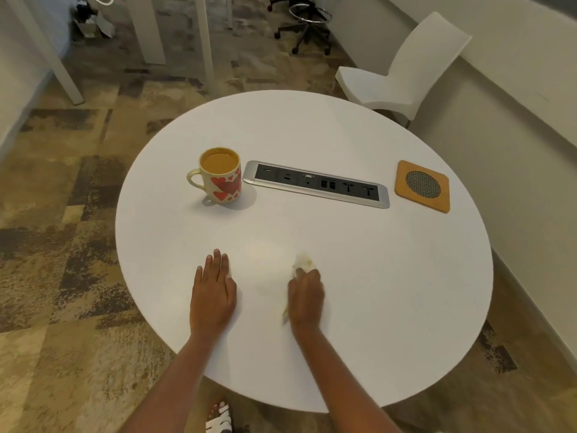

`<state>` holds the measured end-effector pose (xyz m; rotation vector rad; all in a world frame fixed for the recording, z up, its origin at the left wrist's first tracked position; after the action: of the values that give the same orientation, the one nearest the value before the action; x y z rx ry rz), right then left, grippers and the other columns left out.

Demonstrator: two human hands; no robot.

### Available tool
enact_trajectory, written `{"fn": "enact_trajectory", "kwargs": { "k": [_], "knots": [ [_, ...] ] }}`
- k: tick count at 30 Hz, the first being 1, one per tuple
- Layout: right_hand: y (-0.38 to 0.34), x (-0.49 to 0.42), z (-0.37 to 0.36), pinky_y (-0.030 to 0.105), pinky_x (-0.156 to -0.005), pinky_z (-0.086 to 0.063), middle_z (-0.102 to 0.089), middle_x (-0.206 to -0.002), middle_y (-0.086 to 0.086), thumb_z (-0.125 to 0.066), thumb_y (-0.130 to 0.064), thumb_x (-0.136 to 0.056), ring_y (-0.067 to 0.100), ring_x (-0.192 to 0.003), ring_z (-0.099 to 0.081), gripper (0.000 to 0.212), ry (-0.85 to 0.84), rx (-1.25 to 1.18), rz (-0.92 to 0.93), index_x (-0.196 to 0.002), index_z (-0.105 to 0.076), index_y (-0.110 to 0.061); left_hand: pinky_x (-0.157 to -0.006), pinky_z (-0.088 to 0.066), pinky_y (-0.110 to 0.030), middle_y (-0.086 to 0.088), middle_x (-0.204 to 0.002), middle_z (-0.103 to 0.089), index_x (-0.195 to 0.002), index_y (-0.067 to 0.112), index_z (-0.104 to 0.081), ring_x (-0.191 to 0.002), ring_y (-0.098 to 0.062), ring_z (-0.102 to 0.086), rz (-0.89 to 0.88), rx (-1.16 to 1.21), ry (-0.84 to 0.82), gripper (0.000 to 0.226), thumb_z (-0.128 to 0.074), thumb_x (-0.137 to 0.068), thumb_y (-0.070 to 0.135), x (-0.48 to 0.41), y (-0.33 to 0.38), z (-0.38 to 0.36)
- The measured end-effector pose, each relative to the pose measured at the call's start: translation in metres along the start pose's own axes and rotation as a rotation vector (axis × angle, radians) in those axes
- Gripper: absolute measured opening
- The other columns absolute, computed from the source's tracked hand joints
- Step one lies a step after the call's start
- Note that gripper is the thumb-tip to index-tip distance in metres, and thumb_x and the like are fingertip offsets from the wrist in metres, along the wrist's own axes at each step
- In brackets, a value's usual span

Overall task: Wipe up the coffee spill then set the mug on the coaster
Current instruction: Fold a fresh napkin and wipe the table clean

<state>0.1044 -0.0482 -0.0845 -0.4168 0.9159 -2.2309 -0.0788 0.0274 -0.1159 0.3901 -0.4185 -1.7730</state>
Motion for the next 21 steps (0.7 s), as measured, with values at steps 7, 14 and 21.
{"fn": "enact_trajectory", "kwargs": {
  "k": [7, 14, 21],
  "knots": [
    [-0.058, 0.039, -0.094, 0.028, -0.070, -0.039, -0.061, -0.101, 0.014, -0.036, -0.024, -0.096, 0.026, -0.087, -0.056, 0.025, -0.354, -0.331, -0.267, -0.102, -0.051, -0.005, -0.116, -0.011, -0.037, -0.012, -0.150, -0.027, -0.139, 0.005, -0.030, -0.140, -0.026, -0.022, -0.044, -0.001, -0.035, 0.071, -0.001, -0.081, 0.036, -0.042, -0.028, 0.010],
    [-0.055, -0.010, -0.087, 0.037, -0.085, -0.042, -0.057, -0.108, 0.021, -0.037, -0.032, -0.097, 0.033, -0.102, -0.055, 0.031, -0.362, -0.090, -0.106, -0.102, -0.051, -0.005, -0.115, -0.008, -0.032, -0.010, -0.151, -0.025, -0.140, 0.011, -0.030, -0.141, -0.022, -0.020, -0.158, -0.032, -0.081, 0.067, -0.002, -0.083, 0.035, -0.075, -0.032, 0.014],
    [0.026, -0.101, 0.009, 0.037, -0.080, -0.043, -0.059, -0.098, 0.019, -0.045, -0.016, -0.094, 0.038, -0.098, -0.057, 0.015, 0.048, -0.026, -0.260, -0.095, -0.052, -0.002, -0.112, -0.014, -0.036, -0.014, -0.145, -0.037, -0.136, 0.004, -0.036, -0.136, -0.028, -0.031, -0.197, -0.025, -0.080, 0.063, -0.007, -0.087, 0.031, -0.104, -0.025, 0.013]
  ]
}}
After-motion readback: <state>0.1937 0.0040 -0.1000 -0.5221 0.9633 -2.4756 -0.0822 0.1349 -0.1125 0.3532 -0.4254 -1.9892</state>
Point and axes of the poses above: each hand's wrist, its own x-axis away from the middle knuckle, its own z-axis out of the back of the hand, y = z × x, the point moved 9 cm from there along -x, towards the middle knuckle
